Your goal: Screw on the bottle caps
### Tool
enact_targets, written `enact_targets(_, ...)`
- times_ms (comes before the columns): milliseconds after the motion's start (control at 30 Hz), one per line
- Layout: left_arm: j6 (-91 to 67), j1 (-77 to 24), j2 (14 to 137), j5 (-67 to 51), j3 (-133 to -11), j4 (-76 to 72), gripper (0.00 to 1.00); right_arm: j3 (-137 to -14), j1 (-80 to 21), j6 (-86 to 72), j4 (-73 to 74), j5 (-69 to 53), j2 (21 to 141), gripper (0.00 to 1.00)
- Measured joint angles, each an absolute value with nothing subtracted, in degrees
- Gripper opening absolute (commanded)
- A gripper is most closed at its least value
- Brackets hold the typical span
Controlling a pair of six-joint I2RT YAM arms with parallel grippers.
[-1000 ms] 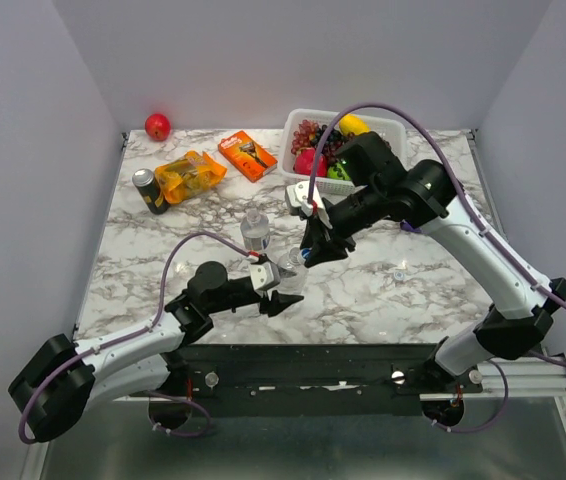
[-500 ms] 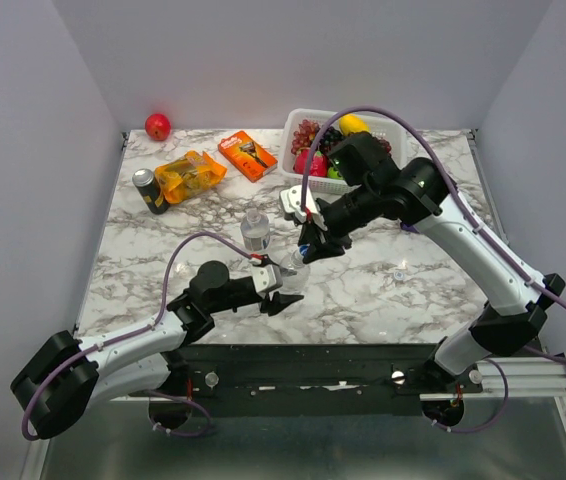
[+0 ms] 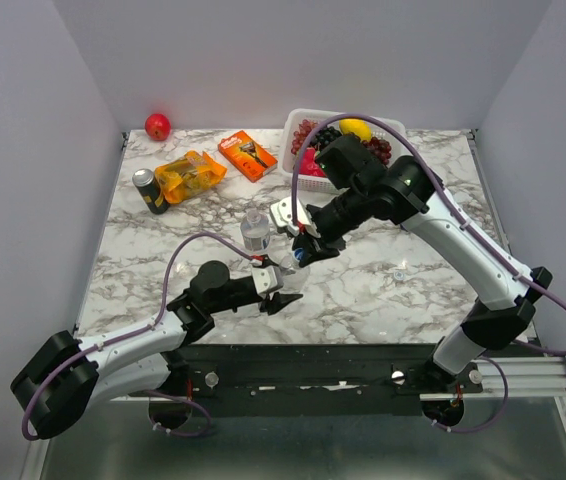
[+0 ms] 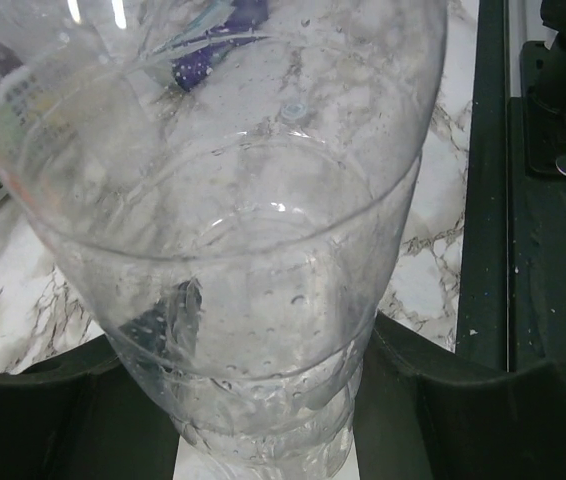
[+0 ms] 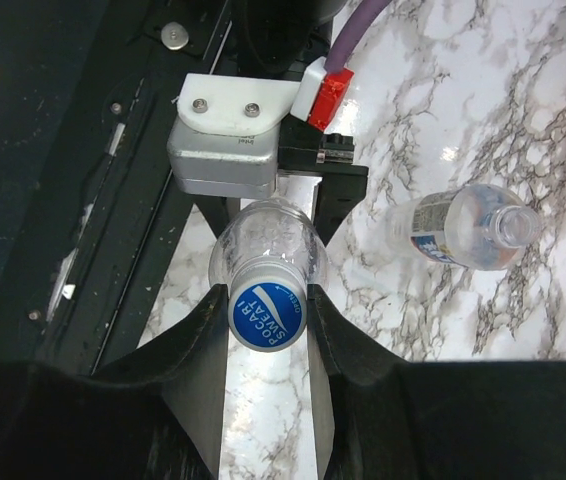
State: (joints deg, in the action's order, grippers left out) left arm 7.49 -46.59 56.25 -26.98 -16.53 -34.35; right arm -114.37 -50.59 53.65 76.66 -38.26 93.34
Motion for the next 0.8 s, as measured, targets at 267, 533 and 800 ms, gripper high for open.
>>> enact_targets(267, 7.79, -46.61, 56.16, -25.08, -15.81, -34.74, 0.00, -114.26, -50.92, 54.50, 76.62, -37.08, 94.00, 0.49)
enact_targets(533, 8.38, -46.63, 55.22, -24.91, -15.57, -36.56, 0.00, -113.67, -50.94, 52.90, 76.60, -34.04, 93.97, 0.99)
enact_targets(800, 7.81, -46.63, 55.09, -24.99, -15.49, -36.69, 0.00, -113.27, -50.96, 52.97, 76.58, -32.84, 91.70, 0.99)
